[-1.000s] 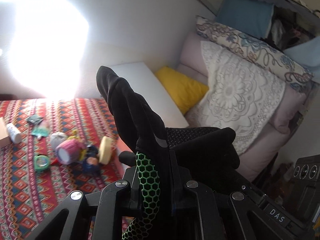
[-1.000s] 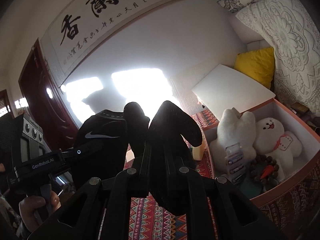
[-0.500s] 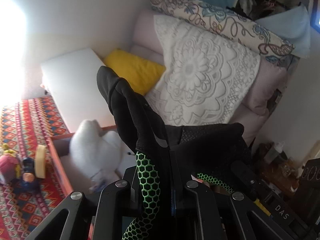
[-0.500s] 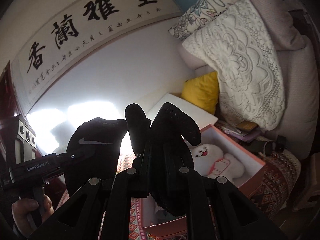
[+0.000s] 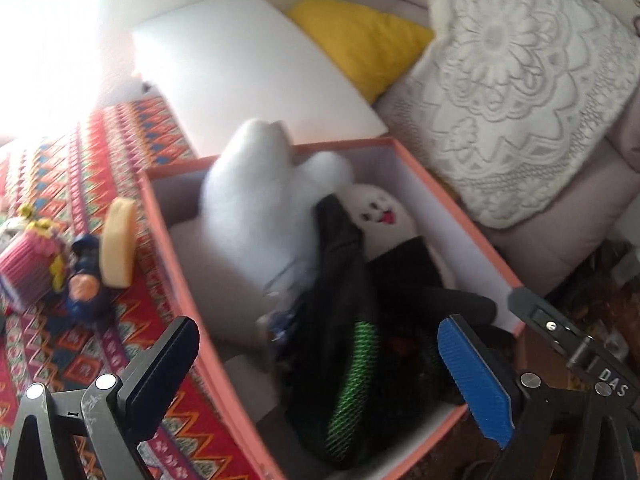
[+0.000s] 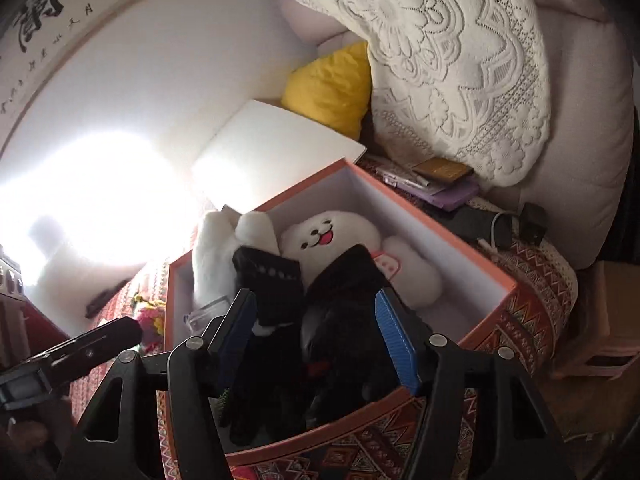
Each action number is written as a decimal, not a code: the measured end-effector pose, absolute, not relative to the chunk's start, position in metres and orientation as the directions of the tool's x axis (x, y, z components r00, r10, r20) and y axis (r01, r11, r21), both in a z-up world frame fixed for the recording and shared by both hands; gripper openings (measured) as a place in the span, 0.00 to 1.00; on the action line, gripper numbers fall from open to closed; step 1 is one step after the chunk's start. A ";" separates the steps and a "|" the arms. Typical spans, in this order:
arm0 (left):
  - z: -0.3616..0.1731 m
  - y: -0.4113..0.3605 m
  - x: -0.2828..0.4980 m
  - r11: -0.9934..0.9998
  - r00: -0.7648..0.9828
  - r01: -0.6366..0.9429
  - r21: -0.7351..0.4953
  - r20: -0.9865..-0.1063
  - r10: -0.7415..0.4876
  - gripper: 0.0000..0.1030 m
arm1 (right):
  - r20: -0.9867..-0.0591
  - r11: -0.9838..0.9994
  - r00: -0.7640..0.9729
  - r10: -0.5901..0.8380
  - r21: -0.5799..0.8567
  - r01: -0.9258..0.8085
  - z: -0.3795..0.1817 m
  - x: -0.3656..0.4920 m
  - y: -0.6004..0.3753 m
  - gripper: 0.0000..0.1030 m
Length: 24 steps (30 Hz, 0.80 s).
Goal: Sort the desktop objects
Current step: 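Lower both black gloves into the orange box and open both tools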
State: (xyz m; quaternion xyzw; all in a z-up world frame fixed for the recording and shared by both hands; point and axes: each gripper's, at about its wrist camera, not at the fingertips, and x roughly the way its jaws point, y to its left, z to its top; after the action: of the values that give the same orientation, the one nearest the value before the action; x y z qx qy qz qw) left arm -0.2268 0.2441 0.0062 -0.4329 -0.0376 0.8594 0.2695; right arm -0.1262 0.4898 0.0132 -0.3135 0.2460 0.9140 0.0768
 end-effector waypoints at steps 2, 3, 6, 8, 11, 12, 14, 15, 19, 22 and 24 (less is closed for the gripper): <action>0.004 0.232 -0.224 -0.856 -0.480 -0.413 -0.311 -0.724 0.494 0.97 | -0.615 -0.866 -0.788 -0.021 0.405 -0.294 0.009 -0.124 0.488 0.64; 0.004 0.227 -0.220 -0.859 -0.489 -0.410 -0.306 -0.721 0.490 0.97 | -0.616 -0.867 -0.787 -0.028 0.407 -0.287 0.009 -0.123 0.486 0.64; 0.011 0.215 -0.207 -0.869 -0.528 -0.409 -0.280 -0.704 0.475 0.97 | -0.612 -0.872 -0.790 -0.028 0.401 -0.280 0.012 -0.118 0.477 0.64; 0.016 0.205 -0.202 -0.876 -0.550 -0.403 -0.264 -0.695 0.462 0.97 | -0.604 -0.877 -0.796 -0.032 0.399 -0.267 0.015 -0.114 0.468 0.64; 0.022 0.192 -0.195 -0.893 -0.590 -0.387 -0.229 -0.683 0.431 0.97 | -0.591 -0.891 -0.806 -0.040 0.387 -0.239 0.024 -0.105 0.447 0.64; 0.024 0.188 -0.192 -0.899 -0.603 -0.380 -0.216 -0.679 0.418 0.97 | -0.587 -0.895 -0.809 -0.043 0.382 -0.229 0.028 -0.102 0.439 0.64; 0.027 0.178 -0.187 -0.911 -0.627 -0.365 -0.192 -0.673 0.393 0.97 | -0.579 -0.902 -0.814 -0.049 0.375 -0.212 0.035 -0.098 0.426 0.64; 0.028 0.173 -0.185 -0.917 -0.638 -0.356 -0.181 -0.670 0.380 0.97 | -0.577 -0.905 -0.815 -0.052 0.372 -0.205 0.038 -0.096 0.419 0.64; 0.030 0.146 -0.178 -0.937 -0.674 -0.312 -0.156 -0.659 0.333 0.97 | -0.571 -0.922 -0.818 -0.063 0.347 -0.171 0.050 -0.092 0.391 0.64; 0.027 0.123 -0.175 -0.952 -0.694 -0.273 -0.139 -0.657 0.294 0.97 | -0.571 -0.934 -0.817 -0.077 0.328 -0.142 0.056 -0.092 0.366 0.65; 0.023 0.106 -0.174 -0.960 -0.703 -0.246 -0.132 -0.658 0.271 0.97 | -0.575 -0.942 -0.814 -0.086 0.313 -0.122 0.058 -0.093 0.347 0.65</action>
State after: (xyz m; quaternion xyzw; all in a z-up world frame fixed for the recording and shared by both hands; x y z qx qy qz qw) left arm -0.1738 0.1061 0.0229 -0.3593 -0.0170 0.9225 0.1400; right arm -0.0934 0.3470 0.0575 -0.3049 0.1703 0.9370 0.0095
